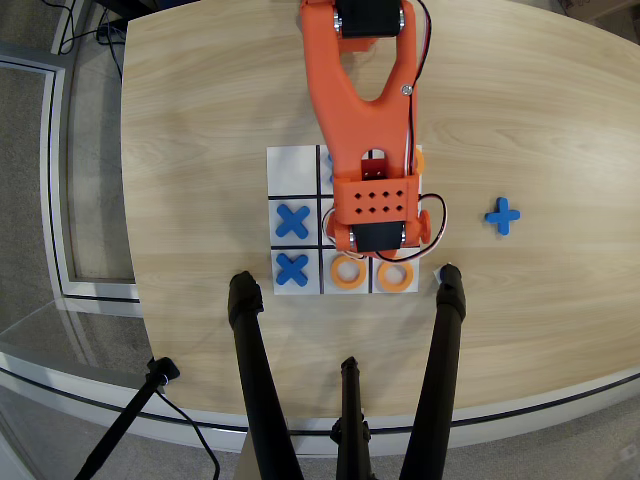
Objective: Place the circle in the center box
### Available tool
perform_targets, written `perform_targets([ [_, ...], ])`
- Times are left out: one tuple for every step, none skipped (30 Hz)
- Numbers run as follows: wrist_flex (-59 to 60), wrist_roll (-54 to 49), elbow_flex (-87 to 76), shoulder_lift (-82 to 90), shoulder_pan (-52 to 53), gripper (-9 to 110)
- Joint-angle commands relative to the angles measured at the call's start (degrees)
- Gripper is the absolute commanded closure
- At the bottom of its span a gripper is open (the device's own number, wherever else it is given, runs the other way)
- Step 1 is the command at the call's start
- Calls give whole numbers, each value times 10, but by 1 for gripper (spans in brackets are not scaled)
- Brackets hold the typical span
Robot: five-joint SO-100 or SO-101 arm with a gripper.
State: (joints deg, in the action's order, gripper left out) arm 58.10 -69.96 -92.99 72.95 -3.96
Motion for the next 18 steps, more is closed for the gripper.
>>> perform_targets([
  [7, -2, 27, 24, 10, 91],
  [11, 0, 32, 25, 11, 90],
  [15, 0, 37, 25, 13, 90],
  [19, 0, 41, 28, 15, 90],
  [22, -2, 45, 33, 18, 90],
  [23, -3, 47, 39, 21, 90],
  [25, -4, 50, 47, 25, 90],
  [32, -5, 54, 55, 29, 90],
  [41, -9, 62, 65, 33, 90],
  [51, -10, 69, 77, 38, 90],
  [62, -10, 76, 91, 41, 90],
  [72, -10, 83, 104, 46, 90],
  [83, -10, 90, 119, 49, 90],
  [97, -10, 95, 134, 52, 90],
  [107, -10, 97, 153, 55, 90],
  [116, -10, 97, 173, 58, 90],
  [127, -10, 97, 193, 61, 90],
  [136, -10, 94, 214, 62, 90],
])
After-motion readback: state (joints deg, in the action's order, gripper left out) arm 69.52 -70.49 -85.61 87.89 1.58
